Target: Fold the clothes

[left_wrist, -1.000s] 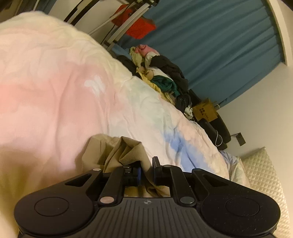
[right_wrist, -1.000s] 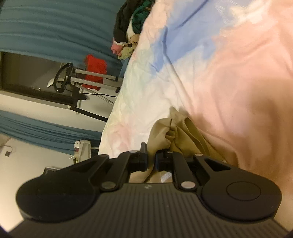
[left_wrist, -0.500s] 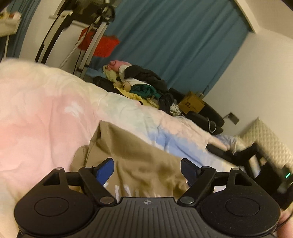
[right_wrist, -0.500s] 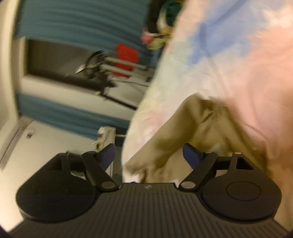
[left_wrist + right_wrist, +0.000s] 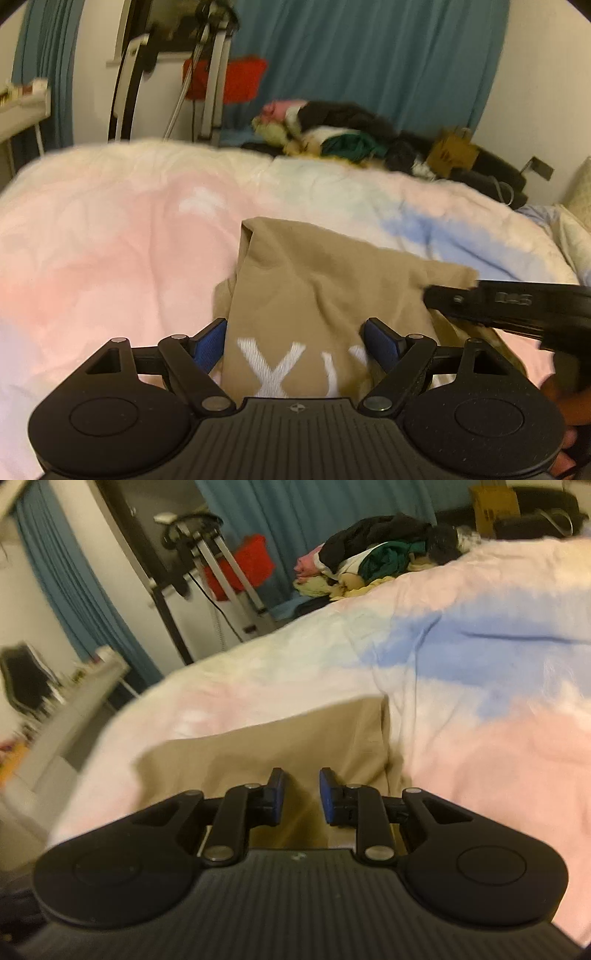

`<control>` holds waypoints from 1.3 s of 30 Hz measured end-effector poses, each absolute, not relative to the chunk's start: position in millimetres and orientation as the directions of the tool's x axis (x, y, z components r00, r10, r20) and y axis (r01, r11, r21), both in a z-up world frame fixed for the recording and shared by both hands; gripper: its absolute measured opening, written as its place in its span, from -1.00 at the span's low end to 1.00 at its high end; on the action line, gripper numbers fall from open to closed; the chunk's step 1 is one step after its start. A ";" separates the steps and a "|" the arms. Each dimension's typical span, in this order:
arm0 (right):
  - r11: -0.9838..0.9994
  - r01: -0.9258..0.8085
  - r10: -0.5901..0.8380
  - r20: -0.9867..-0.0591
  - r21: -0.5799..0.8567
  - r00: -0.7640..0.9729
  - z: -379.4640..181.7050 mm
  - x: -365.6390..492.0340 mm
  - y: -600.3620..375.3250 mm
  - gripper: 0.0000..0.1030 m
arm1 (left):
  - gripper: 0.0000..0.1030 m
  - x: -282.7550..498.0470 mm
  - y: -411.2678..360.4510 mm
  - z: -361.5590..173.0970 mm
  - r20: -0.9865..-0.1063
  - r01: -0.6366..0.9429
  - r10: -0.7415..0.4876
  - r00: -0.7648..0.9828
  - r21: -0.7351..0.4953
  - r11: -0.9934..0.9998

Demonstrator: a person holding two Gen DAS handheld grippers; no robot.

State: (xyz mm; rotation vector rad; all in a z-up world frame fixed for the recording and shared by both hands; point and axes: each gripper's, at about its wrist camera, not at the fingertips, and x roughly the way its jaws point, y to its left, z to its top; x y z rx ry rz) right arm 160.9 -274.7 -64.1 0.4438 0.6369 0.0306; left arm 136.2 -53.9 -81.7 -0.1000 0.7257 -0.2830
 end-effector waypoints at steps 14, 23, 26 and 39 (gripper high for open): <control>0.938 0.088 0.120 -0.552 0.336 0.825 -61.7 146.8 -256.8 -0.54 | 0.57 101.3 -50.7 -71.0 -0.632 0.240 -0.270 0.726 -0.136 0.961; 0.944 0.080 0.154 -0.642 0.320 0.751 -72.7 111.9 -239.0 -0.55 | 0.57 66.6 -52.2 -79.6 -0.653 0.212 -0.219 0.725 -0.092 0.973; 0.915 0.108 0.177 -0.627 0.389 0.759 -62.5 106.4 -242.3 -0.54 | 0.57 57.2 -39.9 -70.7 -0.655 0.187 -0.231 0.719 -0.137 0.973; 0.499 0.120 0.541 -0.416 0.858 0.731 -66.1 49.2 -259.0 0.63 | 0.67 26.4 25.0 -32.9 -0.560 0.041 -0.363 0.745 -0.504 0.863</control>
